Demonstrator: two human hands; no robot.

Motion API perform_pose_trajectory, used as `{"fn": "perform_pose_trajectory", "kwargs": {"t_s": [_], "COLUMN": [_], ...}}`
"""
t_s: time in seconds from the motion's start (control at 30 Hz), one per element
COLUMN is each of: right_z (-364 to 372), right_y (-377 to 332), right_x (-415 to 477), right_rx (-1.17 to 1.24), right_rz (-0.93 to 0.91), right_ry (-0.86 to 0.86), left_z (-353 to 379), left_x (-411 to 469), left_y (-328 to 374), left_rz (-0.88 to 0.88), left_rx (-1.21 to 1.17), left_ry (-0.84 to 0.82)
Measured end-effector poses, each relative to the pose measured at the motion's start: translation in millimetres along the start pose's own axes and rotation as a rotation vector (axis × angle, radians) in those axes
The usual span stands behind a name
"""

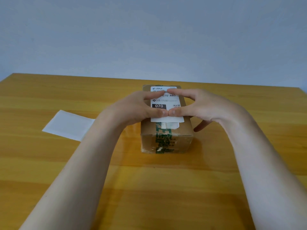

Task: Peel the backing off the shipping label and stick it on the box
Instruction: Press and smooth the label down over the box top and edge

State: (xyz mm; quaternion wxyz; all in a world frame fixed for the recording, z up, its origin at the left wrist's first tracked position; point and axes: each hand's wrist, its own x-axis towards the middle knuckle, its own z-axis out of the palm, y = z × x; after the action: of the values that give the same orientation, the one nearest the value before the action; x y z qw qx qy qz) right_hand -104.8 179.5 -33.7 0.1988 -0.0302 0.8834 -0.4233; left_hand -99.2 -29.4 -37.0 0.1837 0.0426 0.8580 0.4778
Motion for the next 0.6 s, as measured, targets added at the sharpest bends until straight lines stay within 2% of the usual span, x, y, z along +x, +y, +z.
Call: {"fn": "perform_pose_trajectory", "kwargs": {"t_s": [0.3,0.6], "right_z": [-1,-4], "right_y": [7,11], "right_x": [3,8], "right_rx": [0.092,0.096], "right_rz": [-0.018,-0.006], "right_ry": [-0.059,-0.095], "left_z": [-3,-11], "left_x": [0,5], "left_y": [-5,-14], "left_rz": [-0.026,-0.029], "left_rx": [-0.046,-0.038], "left_ry": [0.032,-0.038]}}
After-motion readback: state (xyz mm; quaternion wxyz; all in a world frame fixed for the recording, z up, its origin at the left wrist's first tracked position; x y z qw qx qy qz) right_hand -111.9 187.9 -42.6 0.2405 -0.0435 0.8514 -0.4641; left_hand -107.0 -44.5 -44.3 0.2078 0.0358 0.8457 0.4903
